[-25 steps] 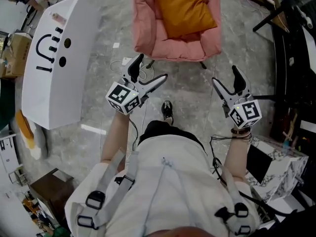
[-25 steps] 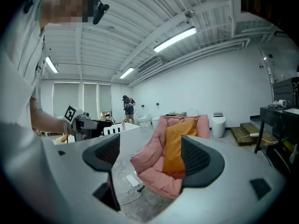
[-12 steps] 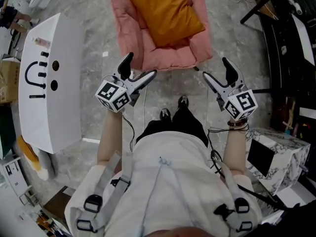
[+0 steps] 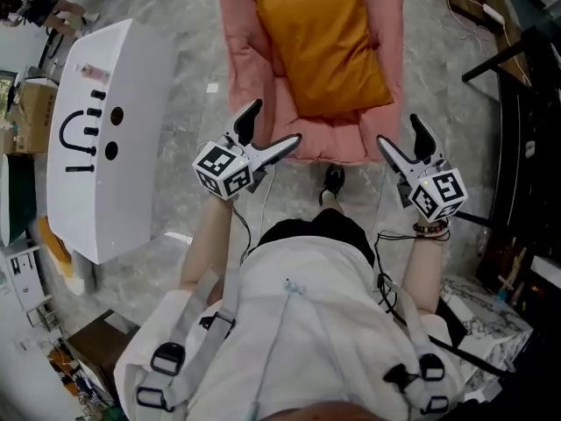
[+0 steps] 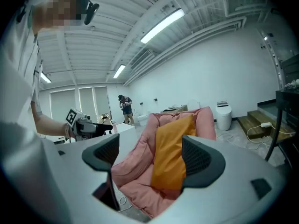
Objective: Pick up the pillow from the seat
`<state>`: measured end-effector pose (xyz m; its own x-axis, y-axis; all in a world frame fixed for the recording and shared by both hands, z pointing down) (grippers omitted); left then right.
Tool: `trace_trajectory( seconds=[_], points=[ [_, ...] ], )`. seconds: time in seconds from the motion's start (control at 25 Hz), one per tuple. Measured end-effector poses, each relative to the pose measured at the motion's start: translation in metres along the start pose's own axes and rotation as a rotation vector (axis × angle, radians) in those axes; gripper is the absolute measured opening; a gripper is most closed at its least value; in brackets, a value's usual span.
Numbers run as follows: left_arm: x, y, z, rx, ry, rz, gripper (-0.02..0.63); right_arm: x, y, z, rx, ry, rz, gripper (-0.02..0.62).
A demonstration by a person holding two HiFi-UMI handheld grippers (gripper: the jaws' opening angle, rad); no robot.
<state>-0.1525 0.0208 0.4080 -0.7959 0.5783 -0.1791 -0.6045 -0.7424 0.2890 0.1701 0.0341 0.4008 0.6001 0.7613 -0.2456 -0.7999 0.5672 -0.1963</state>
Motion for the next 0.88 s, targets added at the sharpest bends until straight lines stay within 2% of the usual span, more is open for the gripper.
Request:
trace_trajectory(
  seconds=[0.12, 0.28, 0.4, 0.6, 0.88],
  points=[
    [-0.030, 0.037, 0.010, 0.004, 0.109, -0.047, 0.508, -0.037, -0.042, -0.004, -0.045, 0.082, -0.021, 0.411],
    [-0.054, 0.084, 0.022, 0.108, 0.124, -0.109, 0.511, -0.085, -0.085, -0.008, -0.046, 0.183, -0.068, 0.416],
    [-0.078, 0.121, 0.043, 0.204, 0.123, -0.128, 0.511, -0.119, -0.117, -0.002, -0.041, 0.241, -0.076, 0.416],
    [-0.104, 0.189, 0.081, 0.328, 0.167, -0.112, 0.512, -0.178, -0.149, 0.024, -0.075, 0.317, -0.083, 0.416],
    [-0.145, 0.273, 0.119, 0.414, 0.217, -0.033, 0.517, -0.250, -0.193, 0.069, -0.119, 0.372, -0.077, 0.416]
  ],
)
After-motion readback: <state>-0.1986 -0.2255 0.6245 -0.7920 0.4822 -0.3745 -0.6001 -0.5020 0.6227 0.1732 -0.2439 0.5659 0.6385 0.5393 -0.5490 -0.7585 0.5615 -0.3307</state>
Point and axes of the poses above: the fingertips, and each gripper's own axes: x backward along the fingers, y to its left, z out of its underside, the point moved 7 cm from there along x, backward along the fingers, and after that the axes turned 4 degrees about z, right-handed, at the moved point
